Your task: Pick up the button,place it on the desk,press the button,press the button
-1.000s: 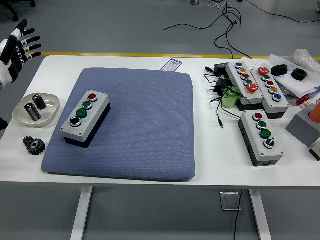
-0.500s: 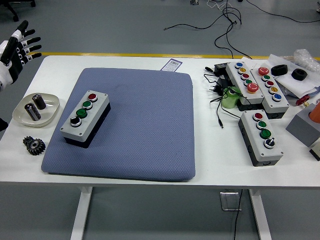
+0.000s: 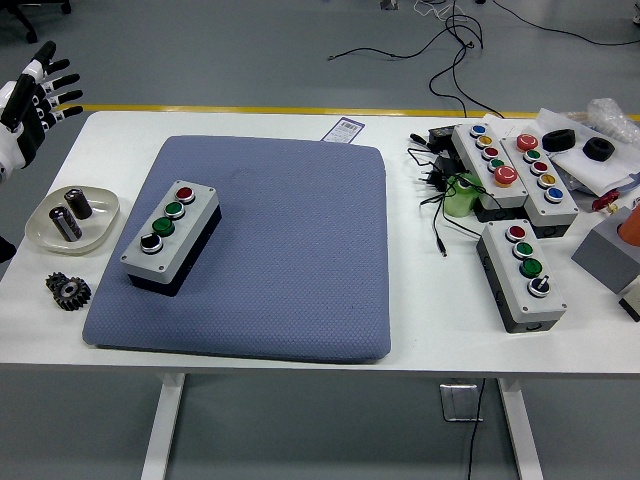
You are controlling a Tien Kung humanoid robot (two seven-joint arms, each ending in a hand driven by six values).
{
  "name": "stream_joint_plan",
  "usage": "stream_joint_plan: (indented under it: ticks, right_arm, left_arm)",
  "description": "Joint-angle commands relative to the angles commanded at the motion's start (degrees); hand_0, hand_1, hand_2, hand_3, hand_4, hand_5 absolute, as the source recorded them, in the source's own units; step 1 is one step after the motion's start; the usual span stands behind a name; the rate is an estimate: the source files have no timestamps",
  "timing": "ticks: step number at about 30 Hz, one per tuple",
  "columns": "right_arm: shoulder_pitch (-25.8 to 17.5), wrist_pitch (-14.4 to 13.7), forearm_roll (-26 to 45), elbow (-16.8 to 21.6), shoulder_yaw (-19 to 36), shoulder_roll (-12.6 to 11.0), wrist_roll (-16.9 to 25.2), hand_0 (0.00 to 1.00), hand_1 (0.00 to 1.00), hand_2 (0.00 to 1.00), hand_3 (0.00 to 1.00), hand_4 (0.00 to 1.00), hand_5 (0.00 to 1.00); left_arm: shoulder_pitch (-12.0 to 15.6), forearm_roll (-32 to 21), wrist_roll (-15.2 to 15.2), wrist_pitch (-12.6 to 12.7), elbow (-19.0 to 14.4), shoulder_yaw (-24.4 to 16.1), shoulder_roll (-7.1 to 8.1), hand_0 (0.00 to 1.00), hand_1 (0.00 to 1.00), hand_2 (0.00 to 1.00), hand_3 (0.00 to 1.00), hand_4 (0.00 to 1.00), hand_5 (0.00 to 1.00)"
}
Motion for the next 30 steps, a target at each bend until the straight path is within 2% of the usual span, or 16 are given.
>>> stream_joint_plan:
  ticks: [30]
  right_arm:
    - [0.3,0.0,-0.5,0.0,0.6,0.0,0.0,0.664,0.723,0.775,0.666,0.371,0.14]
  left_arm:
    - [-0.1,-0.1,0.0,0.0,0.0,-0.5,0.05,0.81,0.858,0.895,0.913,0.829,0.892]
